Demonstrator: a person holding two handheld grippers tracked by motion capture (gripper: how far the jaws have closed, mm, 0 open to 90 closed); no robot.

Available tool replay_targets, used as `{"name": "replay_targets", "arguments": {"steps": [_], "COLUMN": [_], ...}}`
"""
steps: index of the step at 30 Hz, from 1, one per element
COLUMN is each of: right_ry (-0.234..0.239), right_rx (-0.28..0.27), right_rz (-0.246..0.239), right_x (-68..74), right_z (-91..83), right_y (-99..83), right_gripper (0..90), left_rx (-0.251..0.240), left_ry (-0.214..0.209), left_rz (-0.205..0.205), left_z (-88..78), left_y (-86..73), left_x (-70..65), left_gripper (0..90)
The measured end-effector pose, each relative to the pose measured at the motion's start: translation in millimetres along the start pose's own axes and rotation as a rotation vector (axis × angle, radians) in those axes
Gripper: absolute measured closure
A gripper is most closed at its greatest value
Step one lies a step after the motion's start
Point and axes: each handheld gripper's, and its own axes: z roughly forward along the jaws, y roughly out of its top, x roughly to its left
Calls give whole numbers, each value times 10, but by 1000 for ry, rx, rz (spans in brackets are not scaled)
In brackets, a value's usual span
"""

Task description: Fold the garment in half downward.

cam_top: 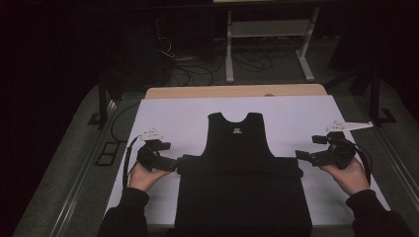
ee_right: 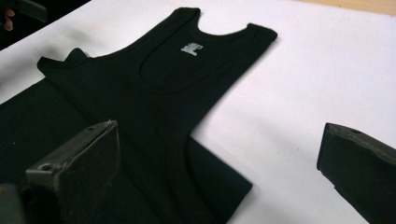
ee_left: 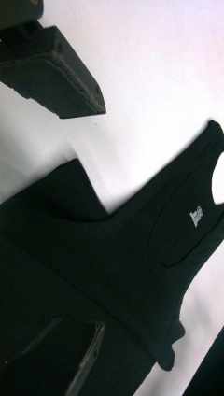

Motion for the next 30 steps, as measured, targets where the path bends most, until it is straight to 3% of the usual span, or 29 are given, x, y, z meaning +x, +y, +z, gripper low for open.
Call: {"name": "replay_targets", "arguments": {"steps": [14, 30], "right_ry": [-4, 7], "right_rx": [-6, 15], "right_rz": [-13, -19], "right_x": [-56, -163], "right_z": [88, 269], "right_y": [198, 367], "right_gripper": [0, 0], "left_rx": [-6, 13], "left_ry": [9, 20], "left_rz": [34, 13], "left_z": [26, 171], "left_y": [203, 326], "left_x": [22, 230], "left_gripper": [0, 0]}}
